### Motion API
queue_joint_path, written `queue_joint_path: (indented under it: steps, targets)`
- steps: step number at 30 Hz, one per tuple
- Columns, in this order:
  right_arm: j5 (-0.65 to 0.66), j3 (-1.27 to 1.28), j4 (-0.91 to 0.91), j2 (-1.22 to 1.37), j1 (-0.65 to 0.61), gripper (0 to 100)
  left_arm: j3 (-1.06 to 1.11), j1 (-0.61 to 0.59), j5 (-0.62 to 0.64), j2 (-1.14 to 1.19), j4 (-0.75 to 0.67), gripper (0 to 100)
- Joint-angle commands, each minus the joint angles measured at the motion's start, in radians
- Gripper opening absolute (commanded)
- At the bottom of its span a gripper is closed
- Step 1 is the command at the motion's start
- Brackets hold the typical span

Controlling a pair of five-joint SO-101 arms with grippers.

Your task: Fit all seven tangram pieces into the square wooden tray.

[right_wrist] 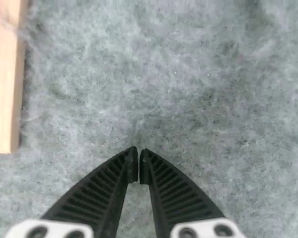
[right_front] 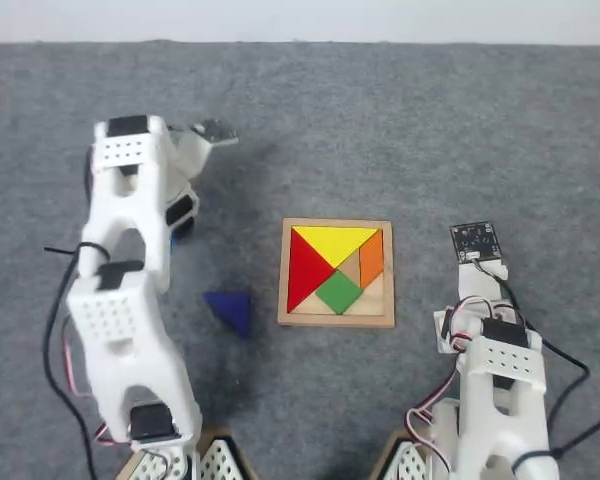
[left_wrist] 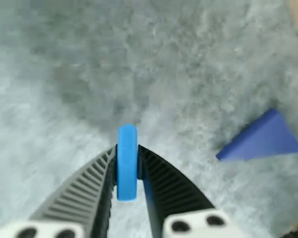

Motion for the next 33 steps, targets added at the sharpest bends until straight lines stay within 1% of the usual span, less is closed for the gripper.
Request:
queue_joint_path:
  steps: [1,3,8,11,14,18,20,22,25,29,31,33]
  targets:
    - [-0.006,-0.017,-0.018,-0.027,-0.005,2.4,0.104,0.068,-0.009,-0.273,0.046,1]
    - [-0.006,-0.017,-0.018,-0.027,-0.005,2.4,0.22,0.149,-0.011,-0.394,0.046,1]
    - [-0.008,-0.018,-0.018,-0.028,-0.001,2.4,0.493,0.454,-0.012,-0.64,-0.003,1]
    - [-0.008,-0.023,-0.016,-0.028,-0.001,2.4,0.628,0.632,-0.054,-0.697,-0.1,1]
    - [-0.008,-0.023,-0.016,-0.028,0.001,2.4,0.713,0.741,-0.06,-0.674,-0.195,1]
    - [-0.012,-0.037,-0.016,-0.028,0.022,2.2,0.707,0.76,-0.06,-0.578,-0.269,1]
    - [-0.057,-0.055,-0.016,-0.028,0.059,2.2,0.676,0.761,-0.06,-0.514,-0.284,1]
    - [-0.081,-0.064,-0.016,-0.028,0.077,2.2,0.627,0.761,-0.06,-0.446,-0.279,1]
    - [-0.083,-0.064,-0.016,-0.028,0.087,2.3,0.587,0.764,-0.041,-0.368,-0.278,1]
    - [-0.084,-0.064,-0.016,-0.028,0.088,2.3,0.572,0.769,-0.032,-0.33,-0.285,2]
    - [-0.083,-0.064,-0.016,-0.028,0.088,2.2,0.572,0.769,-0.032,-0.331,-0.285,4]
    - [-0.081,-0.064,-0.016,-0.028,0.088,2.1,0.572,0.767,-0.032,-0.331,-0.285,8]
